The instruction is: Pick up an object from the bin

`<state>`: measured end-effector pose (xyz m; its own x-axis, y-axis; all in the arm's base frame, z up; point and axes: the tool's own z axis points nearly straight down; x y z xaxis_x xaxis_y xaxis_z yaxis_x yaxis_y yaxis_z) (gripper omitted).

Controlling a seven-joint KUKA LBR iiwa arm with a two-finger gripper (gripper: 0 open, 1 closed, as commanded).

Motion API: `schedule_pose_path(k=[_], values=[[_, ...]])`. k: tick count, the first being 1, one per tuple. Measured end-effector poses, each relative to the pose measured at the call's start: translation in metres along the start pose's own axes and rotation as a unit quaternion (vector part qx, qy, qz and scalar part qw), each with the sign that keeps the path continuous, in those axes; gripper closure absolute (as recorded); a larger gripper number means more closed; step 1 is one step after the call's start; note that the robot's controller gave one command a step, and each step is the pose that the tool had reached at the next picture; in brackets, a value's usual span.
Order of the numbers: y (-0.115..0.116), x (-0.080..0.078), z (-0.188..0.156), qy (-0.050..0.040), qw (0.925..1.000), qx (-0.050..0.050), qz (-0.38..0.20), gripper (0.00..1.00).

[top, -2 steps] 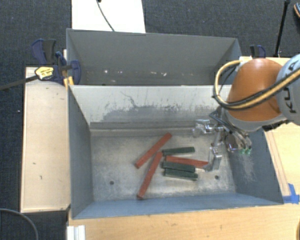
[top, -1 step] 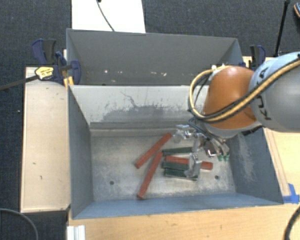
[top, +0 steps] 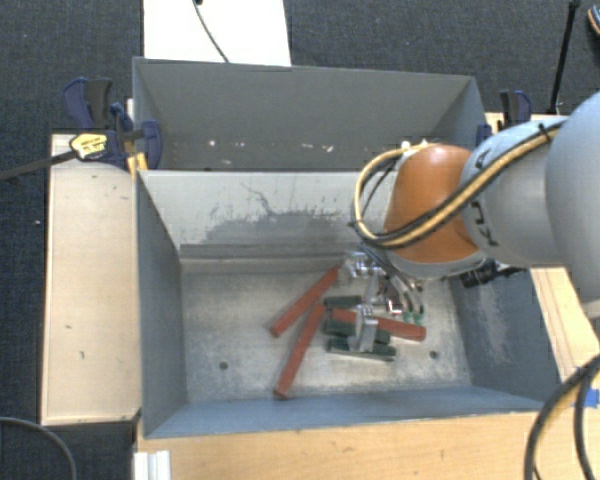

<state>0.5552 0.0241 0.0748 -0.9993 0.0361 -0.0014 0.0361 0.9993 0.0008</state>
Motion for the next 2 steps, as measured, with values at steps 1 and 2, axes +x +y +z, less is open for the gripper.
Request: schedule_pose_path(k=[1,2], values=[[-0.0118,0.0154,-0.0014,-0.0084,0.9994,-0.002,0.034,1.00],[-0.0118,0.0154,-0.0014,-0.0084,0.9994,-0.002,0.034,1.00]])
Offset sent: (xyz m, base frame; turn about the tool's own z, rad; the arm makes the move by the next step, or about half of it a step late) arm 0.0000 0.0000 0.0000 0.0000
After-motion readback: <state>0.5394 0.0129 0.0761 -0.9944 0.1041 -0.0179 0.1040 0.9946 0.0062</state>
